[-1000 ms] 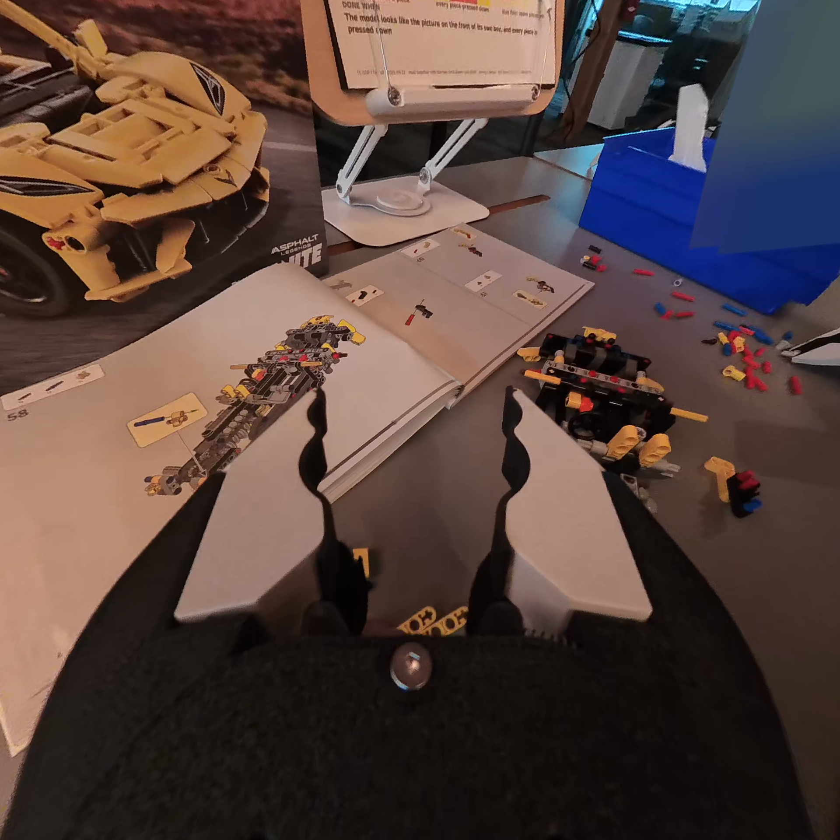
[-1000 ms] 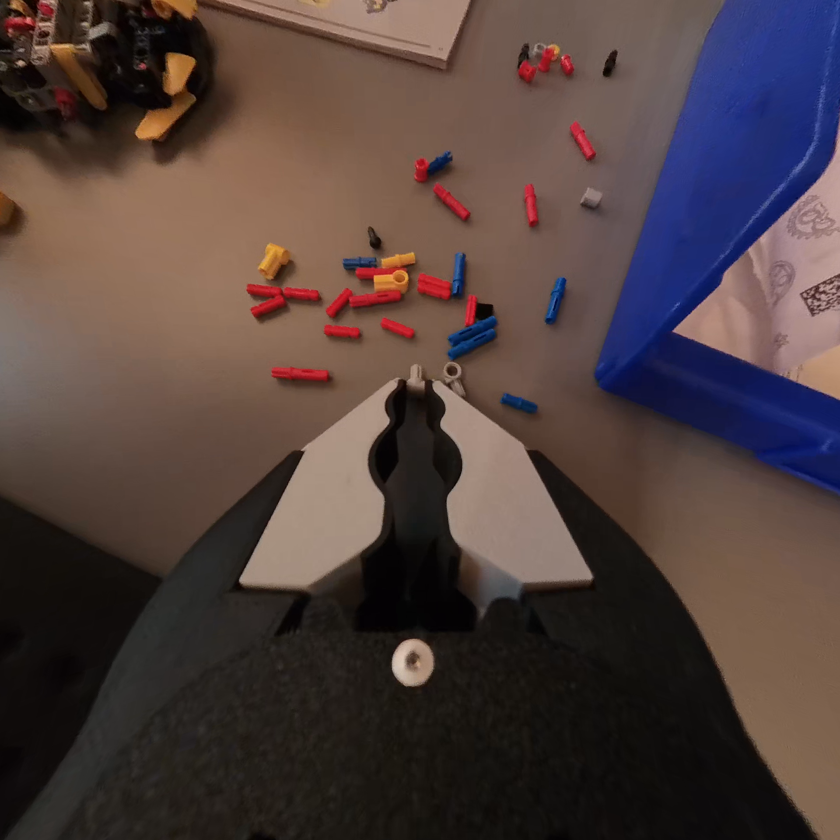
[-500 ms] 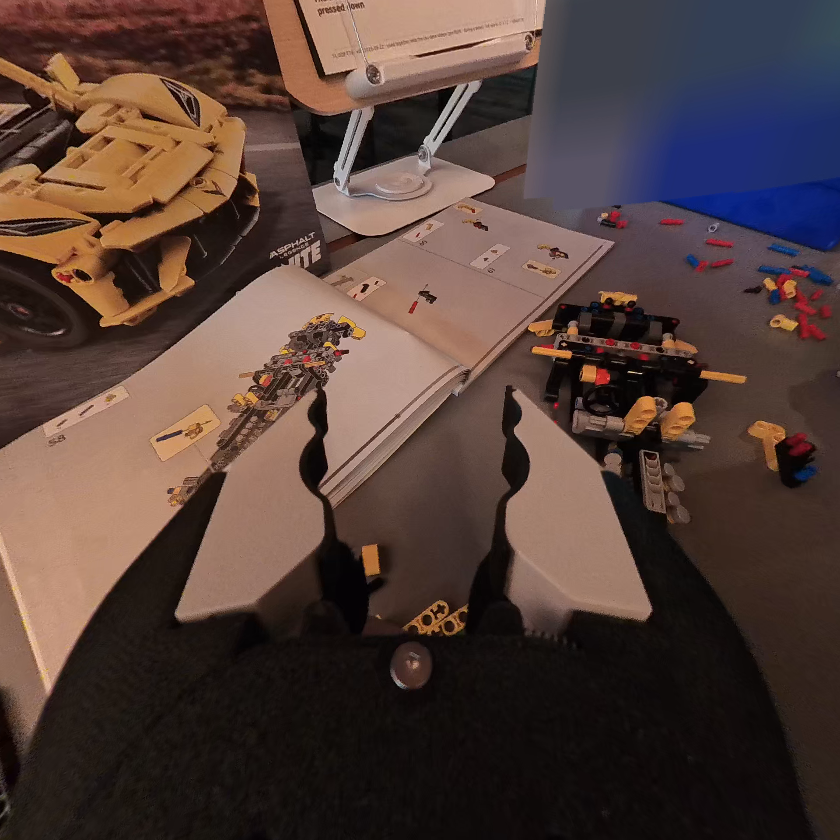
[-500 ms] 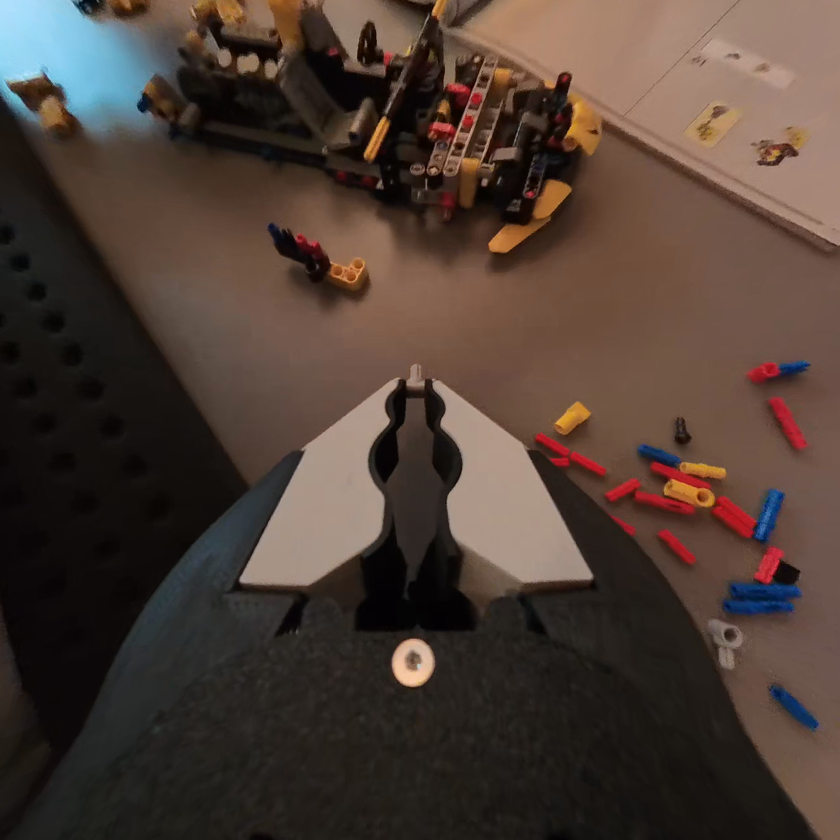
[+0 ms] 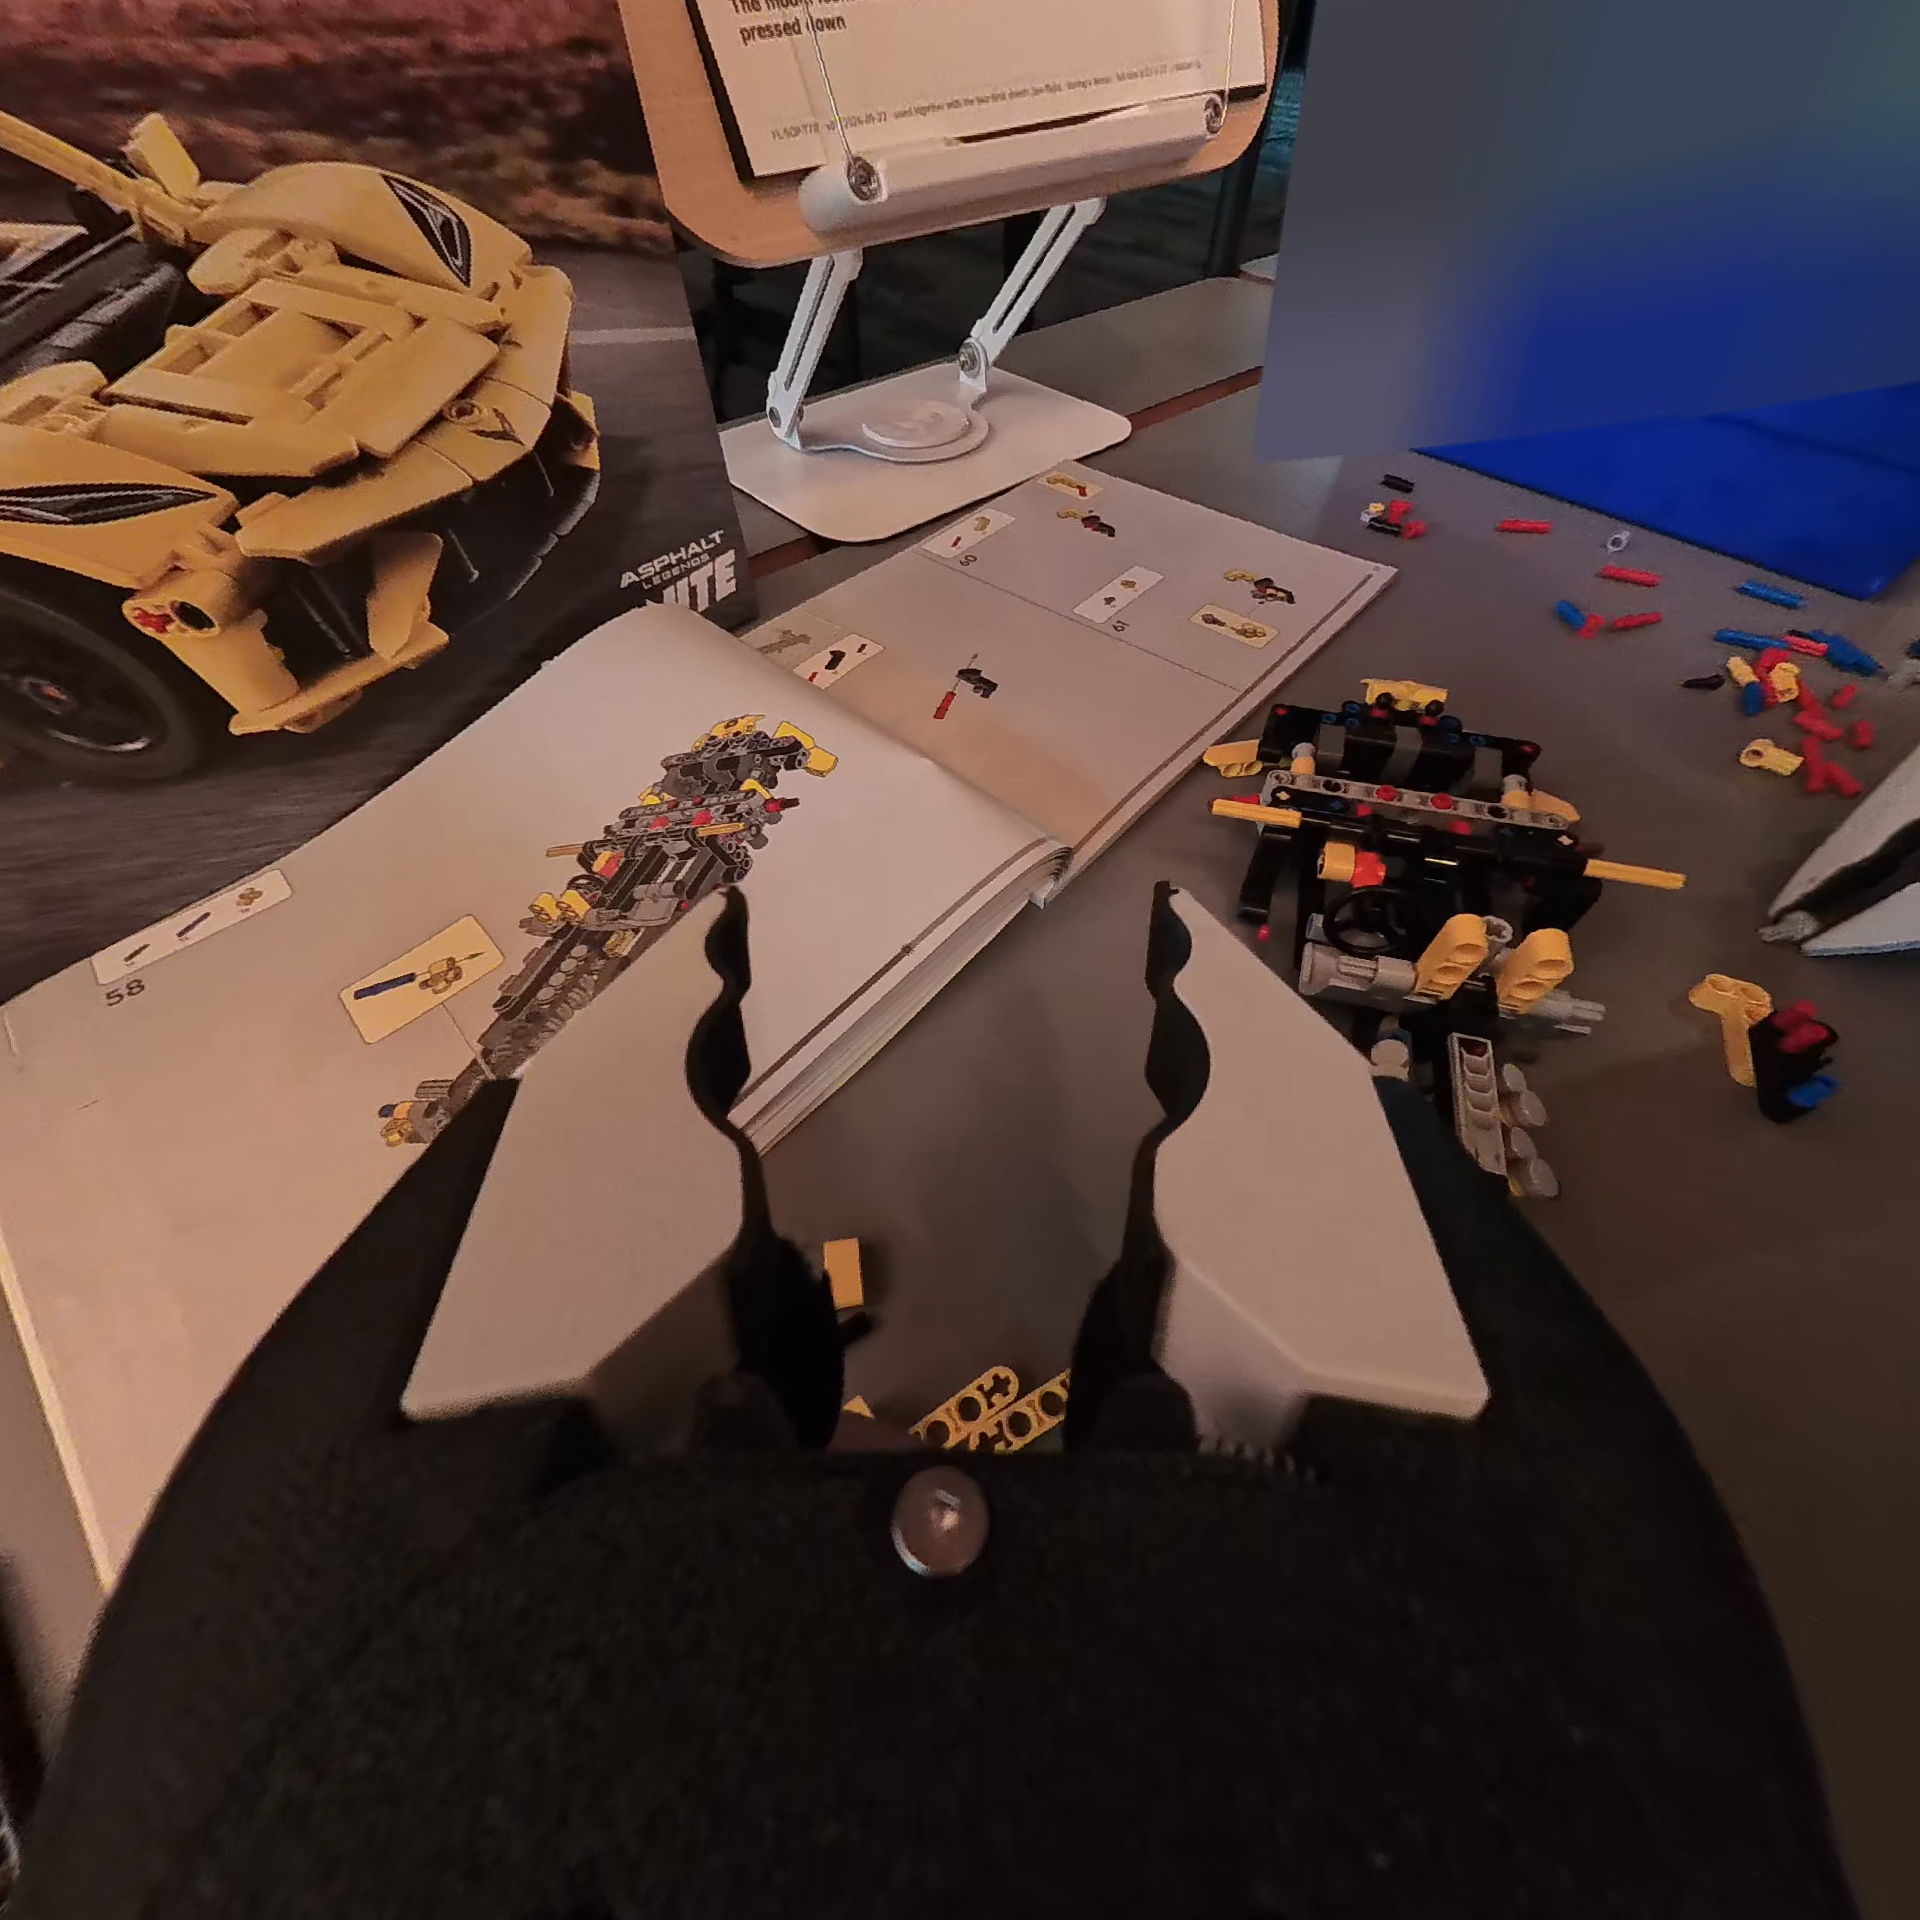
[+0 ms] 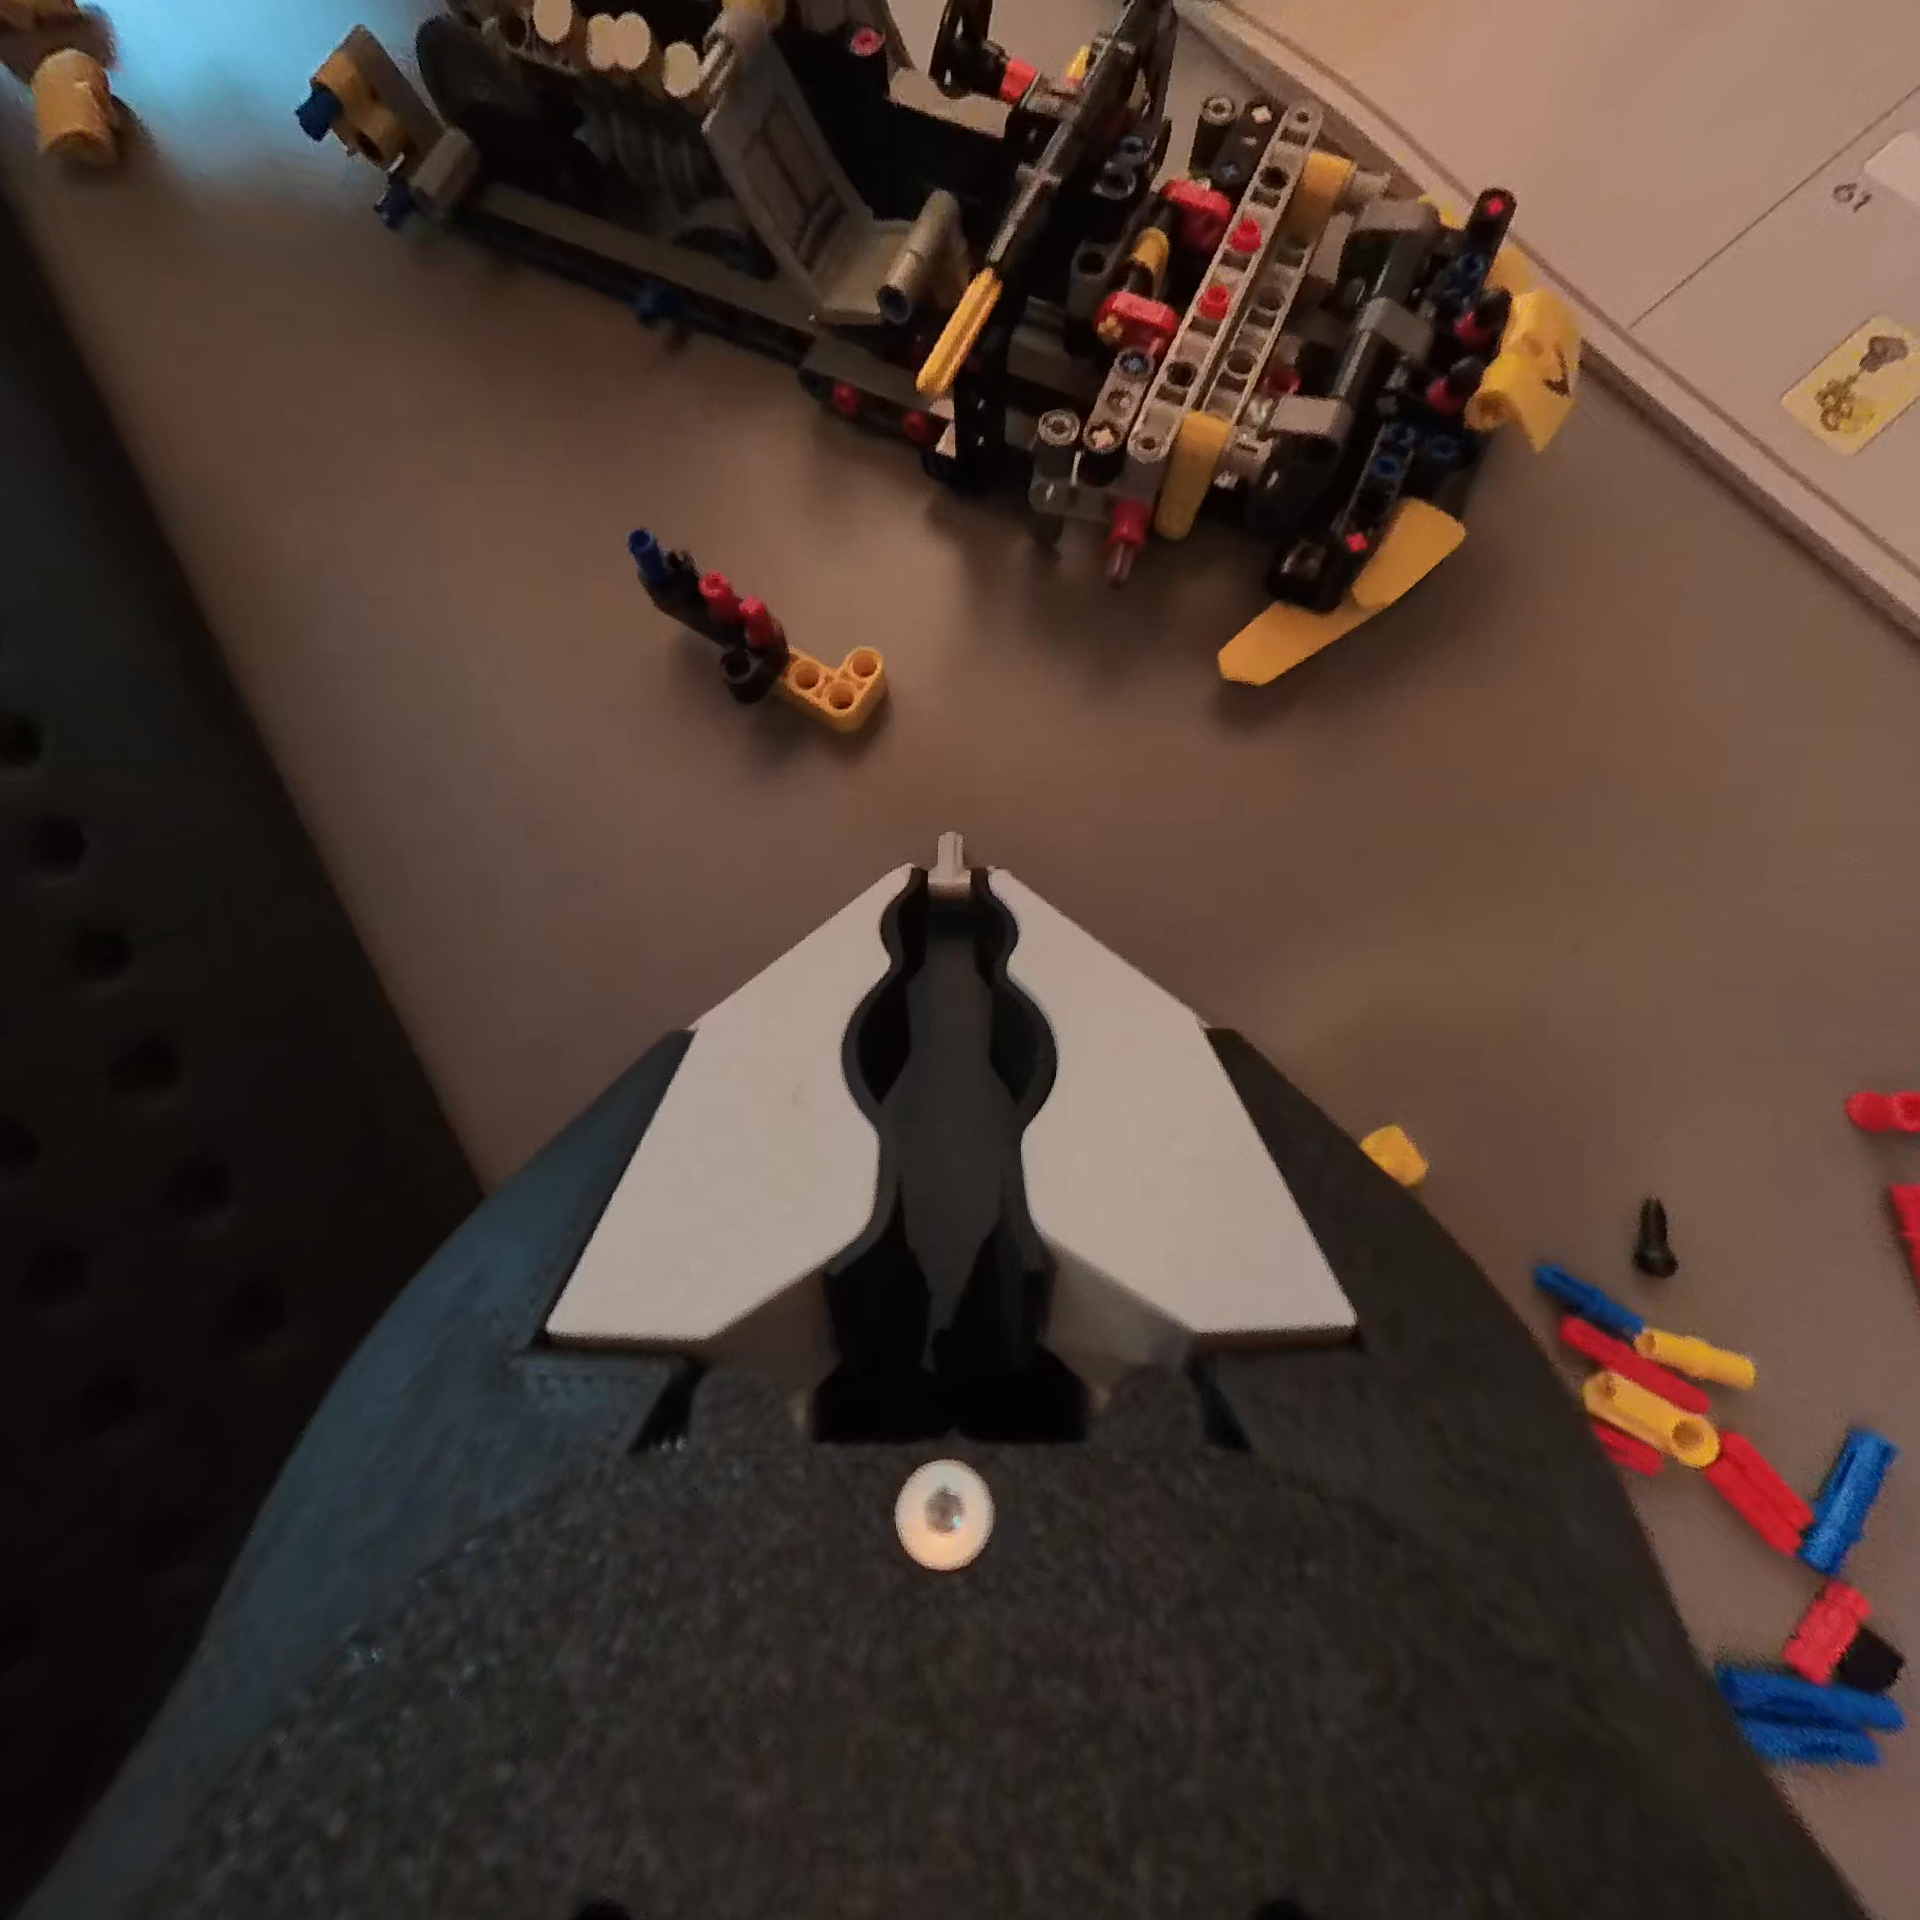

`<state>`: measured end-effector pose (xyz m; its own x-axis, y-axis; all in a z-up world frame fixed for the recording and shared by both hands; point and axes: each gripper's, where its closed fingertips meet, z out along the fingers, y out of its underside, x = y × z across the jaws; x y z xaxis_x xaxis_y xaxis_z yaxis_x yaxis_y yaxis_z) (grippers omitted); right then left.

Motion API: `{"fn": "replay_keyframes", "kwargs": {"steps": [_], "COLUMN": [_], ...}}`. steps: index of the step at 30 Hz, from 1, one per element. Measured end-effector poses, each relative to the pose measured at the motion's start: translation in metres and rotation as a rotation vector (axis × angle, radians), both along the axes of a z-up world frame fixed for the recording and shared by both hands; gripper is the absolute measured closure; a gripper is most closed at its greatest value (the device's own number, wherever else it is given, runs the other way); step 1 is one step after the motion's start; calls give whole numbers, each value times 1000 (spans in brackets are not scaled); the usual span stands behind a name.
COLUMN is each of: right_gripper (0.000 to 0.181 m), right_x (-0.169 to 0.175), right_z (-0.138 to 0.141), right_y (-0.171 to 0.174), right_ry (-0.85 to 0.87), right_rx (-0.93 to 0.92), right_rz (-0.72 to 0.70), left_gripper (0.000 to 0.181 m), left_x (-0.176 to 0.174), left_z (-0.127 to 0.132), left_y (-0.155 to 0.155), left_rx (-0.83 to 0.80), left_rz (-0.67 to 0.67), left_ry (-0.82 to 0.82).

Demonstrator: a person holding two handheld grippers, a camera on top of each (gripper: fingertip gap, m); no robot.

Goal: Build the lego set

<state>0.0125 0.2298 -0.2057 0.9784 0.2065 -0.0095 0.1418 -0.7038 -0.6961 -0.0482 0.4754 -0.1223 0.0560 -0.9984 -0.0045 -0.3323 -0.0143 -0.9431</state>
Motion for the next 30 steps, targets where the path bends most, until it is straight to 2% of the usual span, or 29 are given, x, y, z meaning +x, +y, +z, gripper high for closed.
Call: {"fn": "replay_keyframes", "kwargs": {"steps": [3,5,9,13,16,20,24,27,30], "right_gripper": [172,157,154,155,159,160,160,162,162], "right_x": [2,14,39,60,69,68,69,68,66], "right_z": [0,7,37,61,65,67,67,68,64], "right_y": [7,11,14,11,8,7,6,6,6], "right_ry": [8,-3,70,52,-4,40,75,78,45], "right_rx": [14,60,242,431,457,476,479,484,464], "right_rz": [-1,-48,-190,-313,-337,-331,-344,-340,-332], "left_gripper": [102,102,103,104,106,107,107,107,109], "left_x": [-1,-1,-2,-8,-28,-78,-124,-153,-168], "left_z": [0,-1,1,8,20,43,32,6,-24], "left_y": [1,1,4,12,26,36,3,-40,-68], "left_rx": [3,3,1,-8,-24,-19,-40,-47,-22], "left_rz": [3,5,16,51,120,193,69,-105,-209], "left_ry": [0,3,-5,-12,-12,-26,99,234,361]}}
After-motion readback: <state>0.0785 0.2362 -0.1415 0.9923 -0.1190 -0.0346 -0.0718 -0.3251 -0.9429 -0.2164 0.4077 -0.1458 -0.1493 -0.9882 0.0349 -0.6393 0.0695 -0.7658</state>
